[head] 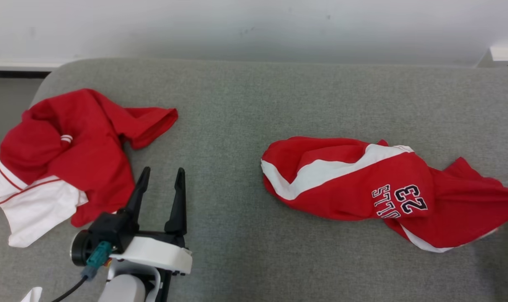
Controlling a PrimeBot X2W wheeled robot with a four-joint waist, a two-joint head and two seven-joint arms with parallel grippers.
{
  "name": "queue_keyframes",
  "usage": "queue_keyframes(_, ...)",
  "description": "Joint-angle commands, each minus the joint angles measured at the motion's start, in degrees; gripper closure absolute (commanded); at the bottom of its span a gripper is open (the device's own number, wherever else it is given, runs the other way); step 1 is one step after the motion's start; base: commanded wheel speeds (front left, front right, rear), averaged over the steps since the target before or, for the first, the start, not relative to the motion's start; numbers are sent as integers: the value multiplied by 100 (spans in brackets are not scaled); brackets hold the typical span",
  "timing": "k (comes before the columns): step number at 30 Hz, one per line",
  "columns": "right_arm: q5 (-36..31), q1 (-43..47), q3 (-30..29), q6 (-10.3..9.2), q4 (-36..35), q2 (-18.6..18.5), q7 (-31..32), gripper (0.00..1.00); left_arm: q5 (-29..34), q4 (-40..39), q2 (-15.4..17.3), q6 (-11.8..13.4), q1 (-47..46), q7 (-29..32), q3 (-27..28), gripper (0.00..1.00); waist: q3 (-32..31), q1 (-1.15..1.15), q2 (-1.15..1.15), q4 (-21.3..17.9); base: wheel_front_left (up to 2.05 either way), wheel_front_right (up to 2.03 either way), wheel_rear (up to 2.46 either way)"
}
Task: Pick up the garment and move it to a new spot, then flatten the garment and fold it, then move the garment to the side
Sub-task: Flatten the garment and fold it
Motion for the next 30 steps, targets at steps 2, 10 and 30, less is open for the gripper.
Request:
queue_keyframes(2,8,-192,-56,-12,346,0,-189,100,114,9,-24,-34,-69,-2,22,0,109,0,0,79,0,0,0)
queue_keyframes(10,-186,-196,-223,-12,372,86,-839,0,170,18,-73,-62,26,-2,153,0,75,0,0,-4,0,0,0)
queue_keyframes(30,-765,925,924,-12,-1889,910,-189,0,316,7,-72,-147,448,-2,301,0,-477,0,0,-81,0,0,0)
